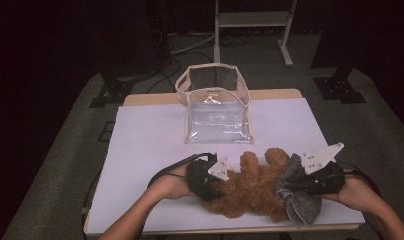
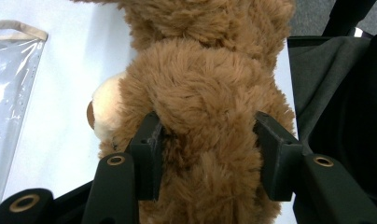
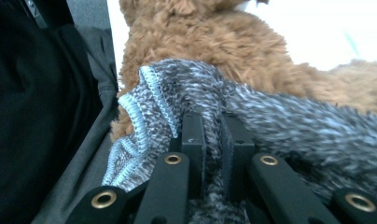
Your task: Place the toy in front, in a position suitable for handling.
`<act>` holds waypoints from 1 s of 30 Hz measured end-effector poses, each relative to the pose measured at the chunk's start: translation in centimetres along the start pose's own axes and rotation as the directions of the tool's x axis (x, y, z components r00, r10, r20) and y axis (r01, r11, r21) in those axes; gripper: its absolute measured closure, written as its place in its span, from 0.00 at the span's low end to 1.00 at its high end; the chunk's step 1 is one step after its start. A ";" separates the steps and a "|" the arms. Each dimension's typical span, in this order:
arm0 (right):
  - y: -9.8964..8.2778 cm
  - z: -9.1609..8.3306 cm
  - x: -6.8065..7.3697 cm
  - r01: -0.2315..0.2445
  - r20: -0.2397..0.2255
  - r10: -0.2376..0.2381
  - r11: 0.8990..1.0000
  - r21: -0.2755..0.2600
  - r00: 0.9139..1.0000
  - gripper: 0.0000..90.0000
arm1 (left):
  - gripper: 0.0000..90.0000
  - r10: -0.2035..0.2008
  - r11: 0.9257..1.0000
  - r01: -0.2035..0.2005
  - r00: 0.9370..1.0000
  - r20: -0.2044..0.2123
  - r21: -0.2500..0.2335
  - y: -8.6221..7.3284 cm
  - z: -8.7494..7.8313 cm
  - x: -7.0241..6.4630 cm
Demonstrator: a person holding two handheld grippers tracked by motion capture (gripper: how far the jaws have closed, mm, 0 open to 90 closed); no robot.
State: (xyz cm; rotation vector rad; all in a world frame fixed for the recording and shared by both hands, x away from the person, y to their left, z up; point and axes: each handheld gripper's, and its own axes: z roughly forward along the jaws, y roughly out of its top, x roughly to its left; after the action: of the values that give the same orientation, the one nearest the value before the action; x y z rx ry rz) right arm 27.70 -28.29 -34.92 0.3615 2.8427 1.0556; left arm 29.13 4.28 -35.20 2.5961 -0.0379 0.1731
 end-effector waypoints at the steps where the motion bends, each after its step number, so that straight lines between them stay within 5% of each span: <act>1: 0.4 -0.1 -0.2 0.007 0.006 -0.007 1.000 -0.007 1.000 0.90 | 0.55 -0.002 1.000 0.002 1.000 0.001 -0.001 0.0 0.0 0.0; 7: 3.5 0.8 -2.2 0.037 0.005 -0.037 0.998 -0.041 0.999 0.90 | 0.54 -0.007 1.000 0.008 1.000 0.002 -0.007 -0.1 0.0 0.1; 11: 3.3 2.0 -2.6 0.013 -0.027 -0.014 1.000 -0.007 1.000 0.90 | 0.52 -0.017 1.000 0.017 1.000 0.008 -0.017 0.0 -0.2 0.5; 16: 1.7 2.8 -1.2 -0.019 -0.074 0.016 0.999 -0.032 0.997 0.90 | 0.39 -0.068 0.996 0.069 0.998 0.013 -0.051 0.3 -0.5 0.9; 24: 1.3 2.8 2.0 0.041 -0.077 -0.041 0.999 -0.004 0.996 0.91 | 0.50 -0.039 0.998 0.040 0.999 0.015 -0.046 0.1 -0.5 0.3; 30: 3.4 2.4 1.4 0.072 -0.050 -0.071 0.997 0.011 0.996 0.90 | 0.53 -0.011 0.999 0.012 1.000 0.010 -0.030 -0.1 0.0 0.0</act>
State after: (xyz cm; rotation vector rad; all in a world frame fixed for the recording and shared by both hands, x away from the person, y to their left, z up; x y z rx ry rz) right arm 27.39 -23.96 -34.48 0.2358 2.8835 1.0485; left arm 29.12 4.32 -35.28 2.5668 -0.0290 0.1547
